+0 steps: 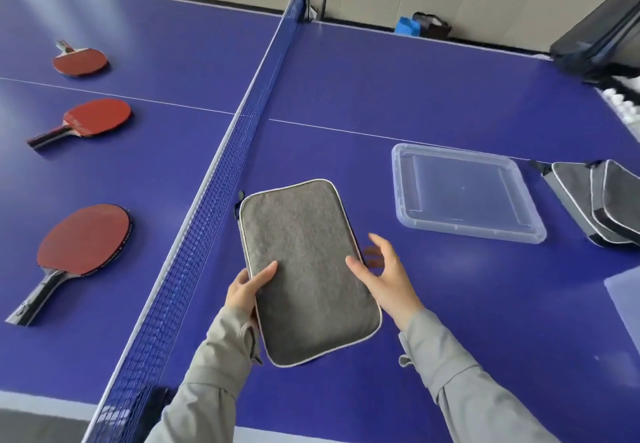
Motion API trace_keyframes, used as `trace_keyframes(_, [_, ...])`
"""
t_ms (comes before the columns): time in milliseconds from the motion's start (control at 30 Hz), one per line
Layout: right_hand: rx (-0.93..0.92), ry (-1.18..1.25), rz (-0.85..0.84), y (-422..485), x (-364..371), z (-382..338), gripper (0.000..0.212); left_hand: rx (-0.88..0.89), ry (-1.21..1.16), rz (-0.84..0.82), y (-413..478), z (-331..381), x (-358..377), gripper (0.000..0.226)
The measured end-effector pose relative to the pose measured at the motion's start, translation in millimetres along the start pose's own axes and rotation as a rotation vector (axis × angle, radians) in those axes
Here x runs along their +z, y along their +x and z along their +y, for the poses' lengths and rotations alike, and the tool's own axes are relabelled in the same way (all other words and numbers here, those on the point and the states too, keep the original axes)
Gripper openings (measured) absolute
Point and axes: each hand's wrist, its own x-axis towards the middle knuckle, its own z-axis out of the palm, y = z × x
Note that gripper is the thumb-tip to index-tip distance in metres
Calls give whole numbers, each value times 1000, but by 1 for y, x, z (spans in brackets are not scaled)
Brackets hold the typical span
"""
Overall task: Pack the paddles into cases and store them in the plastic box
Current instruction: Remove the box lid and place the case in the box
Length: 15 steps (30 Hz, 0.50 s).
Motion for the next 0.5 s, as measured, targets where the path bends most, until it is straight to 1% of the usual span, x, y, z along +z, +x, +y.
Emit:
trace_keyframes(67, [56,159,95,-18,-20,6,64,-20,-116,-10,-14,-6,22,40])
trace_keyframes(167, [125,422,110,-43,-43,15,66,-24,-214,-29,-34,-22,60,52])
trace_keyframes(200, [133,490,110,-48,-51,16,70,-29,-242,-38,-41,-28,74,54])
trace_keyframes(267, [151,599,107,-57,-64,17,87,-52,-296,-69,-54,-44,99,55])
trace_keyframes(300, [158,640,115,-62,-73,19,89,-62,-315,-93,-62,-54,111,55])
trace_keyframes(433, [167,703,205,-82,-122,37,64,-53,-295,-166,-93,-95,150,61])
trace_keyframes(500, [164,722,234,-98,-154,52,61,-49,-265,-195,-109,-115,170,64])
